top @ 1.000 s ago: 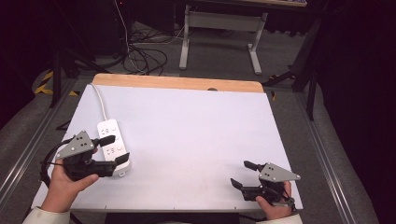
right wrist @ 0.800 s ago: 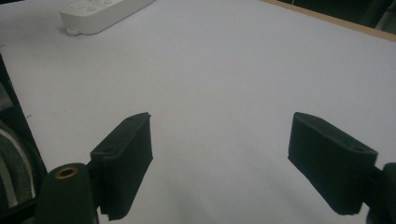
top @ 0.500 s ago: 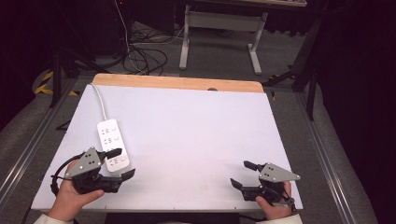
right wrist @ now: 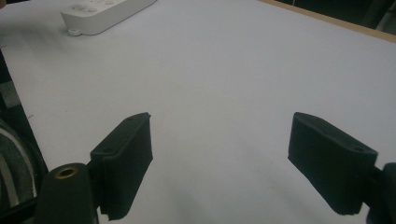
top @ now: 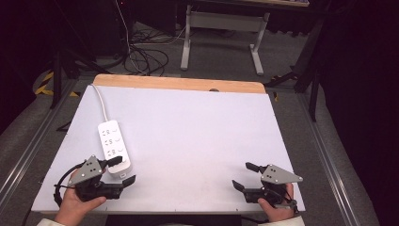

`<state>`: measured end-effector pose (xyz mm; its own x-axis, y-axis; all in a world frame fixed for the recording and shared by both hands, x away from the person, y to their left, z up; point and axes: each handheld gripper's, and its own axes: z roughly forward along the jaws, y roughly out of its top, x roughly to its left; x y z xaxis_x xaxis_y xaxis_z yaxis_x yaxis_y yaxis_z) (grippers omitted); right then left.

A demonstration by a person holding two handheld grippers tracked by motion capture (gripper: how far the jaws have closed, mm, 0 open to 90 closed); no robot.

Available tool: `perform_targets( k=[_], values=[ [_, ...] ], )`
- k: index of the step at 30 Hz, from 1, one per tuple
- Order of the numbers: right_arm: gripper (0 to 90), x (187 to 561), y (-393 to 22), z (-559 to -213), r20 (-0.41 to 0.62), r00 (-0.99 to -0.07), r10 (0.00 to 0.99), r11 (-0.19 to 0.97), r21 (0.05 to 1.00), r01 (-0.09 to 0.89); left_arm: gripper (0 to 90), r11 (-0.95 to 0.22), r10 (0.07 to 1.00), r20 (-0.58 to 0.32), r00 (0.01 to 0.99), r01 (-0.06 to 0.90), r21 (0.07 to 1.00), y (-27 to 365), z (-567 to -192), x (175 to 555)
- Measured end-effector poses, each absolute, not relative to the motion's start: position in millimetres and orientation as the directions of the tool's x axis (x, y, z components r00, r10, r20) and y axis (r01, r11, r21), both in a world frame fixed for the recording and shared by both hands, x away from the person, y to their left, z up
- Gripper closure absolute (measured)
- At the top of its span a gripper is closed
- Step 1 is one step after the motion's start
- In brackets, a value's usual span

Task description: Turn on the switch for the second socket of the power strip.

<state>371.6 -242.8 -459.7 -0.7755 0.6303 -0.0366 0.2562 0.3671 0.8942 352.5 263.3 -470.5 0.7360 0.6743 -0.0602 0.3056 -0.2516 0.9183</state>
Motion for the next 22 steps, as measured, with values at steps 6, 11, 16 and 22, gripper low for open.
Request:
perform_targets(
  k=[6, 11, 16, 22],
  values=[
    [22.2, 371.6, -242.9, -459.8, -0.034, -0.775, 0.632, 0.366, 0.894, 0.259, 17.3, -0.299, 0.657, -0.024, 0.754, 0.29, 0.909, 260.9, -477.5, 351.9],
    [22.2, 372.0, -242.5, -460.2, -0.034, -0.776, 0.63, 0.368, 0.893, 0.259, 17.3, -0.276, 0.668, -0.043, 0.743, 0.301, 0.913, 262.6, -479.3, 351.7],
    [22.2, 372.3, -242.1, -460.5, -0.033, -0.776, 0.629, 0.37, 0.892, 0.261, 17.6, -0.249, 0.691, -0.053, 0.721, 0.306, 0.919, 263.7, -478.5, 354.3],
    [22.1, 372.7, -241.9, -460.7, -0.033, -0.776, 0.63, 0.37, 0.891, 0.263, 17.7, -0.24, 0.695, -0.051, 0.717, 0.297, 0.924, 263.0, -477.6, 353.4]
  ],
)
